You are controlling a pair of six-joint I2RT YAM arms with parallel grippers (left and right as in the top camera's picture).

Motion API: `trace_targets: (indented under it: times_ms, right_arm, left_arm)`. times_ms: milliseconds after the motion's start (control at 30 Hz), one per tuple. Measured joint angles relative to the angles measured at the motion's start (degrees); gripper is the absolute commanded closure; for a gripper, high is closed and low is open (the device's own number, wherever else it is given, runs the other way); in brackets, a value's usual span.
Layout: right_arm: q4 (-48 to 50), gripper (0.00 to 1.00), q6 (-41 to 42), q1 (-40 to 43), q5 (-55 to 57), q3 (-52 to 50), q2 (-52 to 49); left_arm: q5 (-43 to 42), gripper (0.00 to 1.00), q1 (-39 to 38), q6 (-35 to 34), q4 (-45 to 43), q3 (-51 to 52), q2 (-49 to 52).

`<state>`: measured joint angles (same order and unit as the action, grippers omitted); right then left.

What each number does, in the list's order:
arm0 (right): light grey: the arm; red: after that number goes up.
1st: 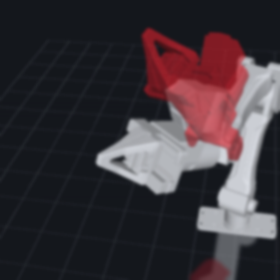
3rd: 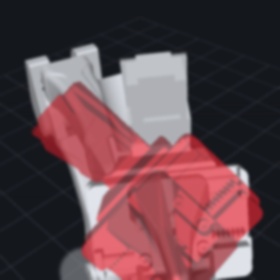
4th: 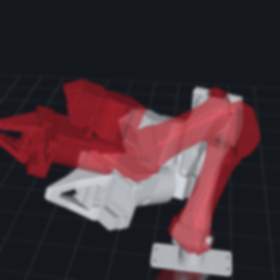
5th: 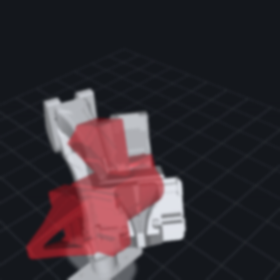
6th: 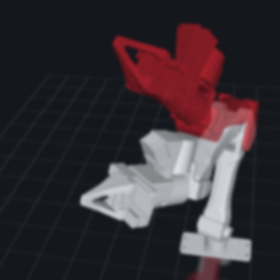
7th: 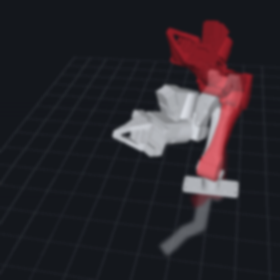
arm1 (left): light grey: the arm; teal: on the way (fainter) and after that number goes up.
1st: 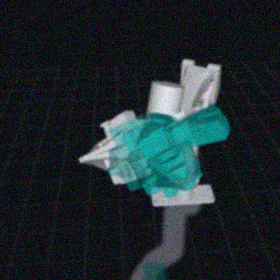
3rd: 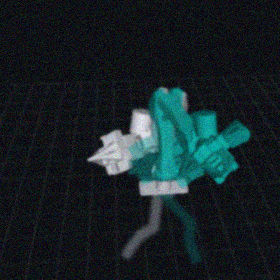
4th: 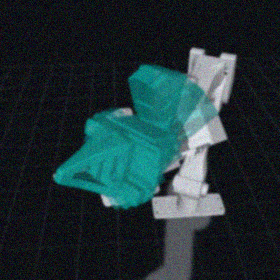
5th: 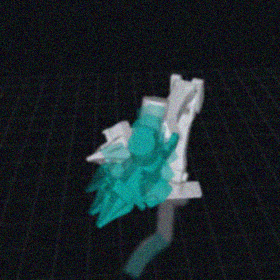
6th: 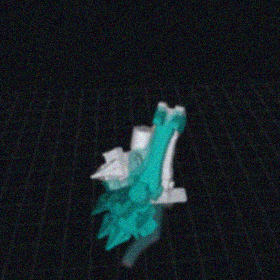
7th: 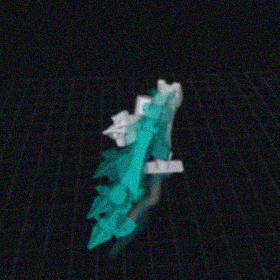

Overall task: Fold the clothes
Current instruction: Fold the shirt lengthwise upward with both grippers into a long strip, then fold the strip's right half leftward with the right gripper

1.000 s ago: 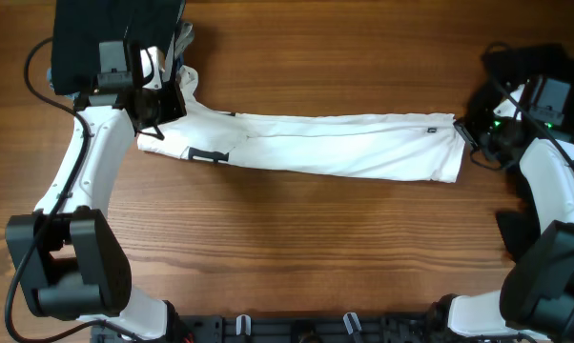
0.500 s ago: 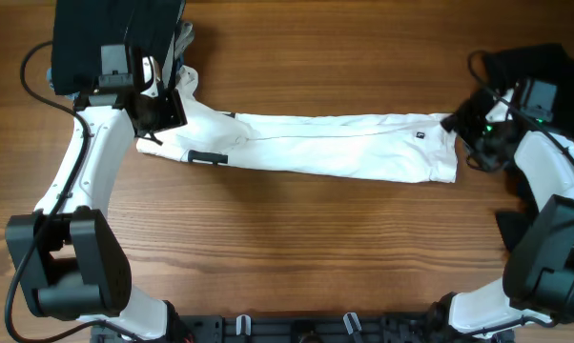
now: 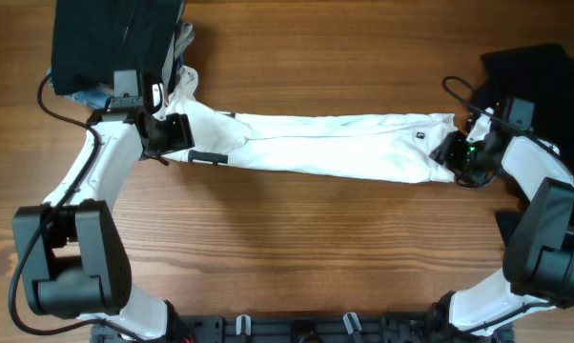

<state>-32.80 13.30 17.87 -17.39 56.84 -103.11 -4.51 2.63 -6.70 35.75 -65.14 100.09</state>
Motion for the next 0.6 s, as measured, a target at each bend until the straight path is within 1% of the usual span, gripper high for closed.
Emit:
trace_targets:
  times_ms: [100,167,233,300,467,600]
  right_arm:
    - [-11.0,0.96,1.0,1.6,5.8,2.3,0.1]
    - [-18.6,0.96,1.4,4.7,11.2,7.0,0.6]
    - [-19.6,0.96,-0.6,8.6,11.8,13.0,2.6]
    - [-19.8,0.96,-2.4,9.2,10.3,15.7,4.2]
    - [-21.1,0.96,-6.6,5.0,2.2,18.9,4.9]
    - [-23.1,0.96,-9.7,-4.8,-3.0,18.9,4.9]
  left_arm:
    - [0.0,0.22,0.0,0.0,0.4,0.1,0.1]
    - [0.0,0.20,0.0,0.0,0.9,0.1,0.1]
    - [0.0,0.20,0.0,0.0,1.0,0.1,0.2]
    - [0.0,0.19,0.0,0.0,1.1,0.1,0.2]
    - [0.0,0.18,0.0,0.0,1.1,0.1,0.2]
    - [0.0,0.17,0.0,0.0,1.1,0.1,0.2]
